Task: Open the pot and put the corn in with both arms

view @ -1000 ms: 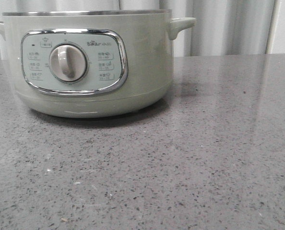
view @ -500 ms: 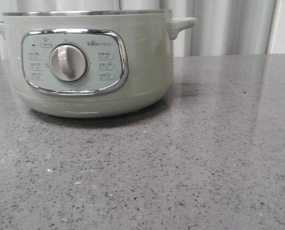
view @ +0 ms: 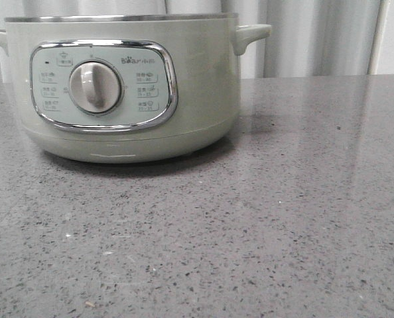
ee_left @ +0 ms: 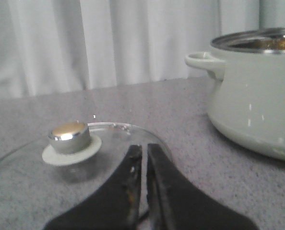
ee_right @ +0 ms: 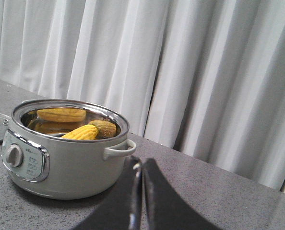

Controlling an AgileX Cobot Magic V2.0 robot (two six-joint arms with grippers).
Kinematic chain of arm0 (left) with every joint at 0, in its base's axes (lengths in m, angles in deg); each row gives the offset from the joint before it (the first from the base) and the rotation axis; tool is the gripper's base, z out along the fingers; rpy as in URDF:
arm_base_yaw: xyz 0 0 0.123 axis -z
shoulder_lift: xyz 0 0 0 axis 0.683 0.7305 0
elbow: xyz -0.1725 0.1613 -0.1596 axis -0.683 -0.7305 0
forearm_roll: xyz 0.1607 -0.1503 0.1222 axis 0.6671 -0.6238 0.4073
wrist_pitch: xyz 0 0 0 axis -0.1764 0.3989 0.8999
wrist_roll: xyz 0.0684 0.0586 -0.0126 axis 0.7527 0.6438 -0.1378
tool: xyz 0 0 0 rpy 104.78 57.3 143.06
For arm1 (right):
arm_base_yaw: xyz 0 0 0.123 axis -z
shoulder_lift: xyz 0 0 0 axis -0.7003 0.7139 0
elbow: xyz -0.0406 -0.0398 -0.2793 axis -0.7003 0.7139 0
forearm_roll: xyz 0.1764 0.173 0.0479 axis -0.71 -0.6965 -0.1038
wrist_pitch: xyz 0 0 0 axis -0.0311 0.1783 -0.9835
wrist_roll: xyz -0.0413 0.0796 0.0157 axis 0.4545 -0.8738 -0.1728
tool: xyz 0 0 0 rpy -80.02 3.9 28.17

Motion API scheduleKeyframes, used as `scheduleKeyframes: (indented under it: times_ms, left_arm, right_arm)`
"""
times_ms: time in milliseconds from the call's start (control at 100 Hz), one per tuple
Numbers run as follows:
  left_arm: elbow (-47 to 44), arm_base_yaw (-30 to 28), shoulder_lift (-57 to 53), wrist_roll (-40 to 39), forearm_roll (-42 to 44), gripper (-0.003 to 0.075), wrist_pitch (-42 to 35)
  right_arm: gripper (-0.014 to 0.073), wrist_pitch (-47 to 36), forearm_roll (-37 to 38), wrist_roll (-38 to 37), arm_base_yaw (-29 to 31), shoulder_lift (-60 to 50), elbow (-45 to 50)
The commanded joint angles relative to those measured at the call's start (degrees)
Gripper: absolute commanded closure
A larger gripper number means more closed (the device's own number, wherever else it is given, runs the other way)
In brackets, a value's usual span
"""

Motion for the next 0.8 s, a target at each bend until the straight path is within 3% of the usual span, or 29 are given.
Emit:
scheduleKeyframes:
  times_ms: [0, 140, 790]
  left_arm:
    - [-0.4, 0.4, -3.0, -15.2, 13.3, 0.0741, 0.2]
    - [-3.1, 0.4, -3.8, -27.3, 25.2, 0.0741, 2.0]
    - [-4.2, 0.4, -3.8, -27.1, 26.7, 0.0741, 7.9]
  right_arm:
    - [0.0646, -4.3, 0.8, 0.2, 0.3, 0.8, -1.1]
    - [0.0646, -4.3, 0.8, 0.2, 0.3, 0.8, -1.1]
    - [0.0646, -4.3, 0.8, 0.2, 0.3, 0.8, -1.1]
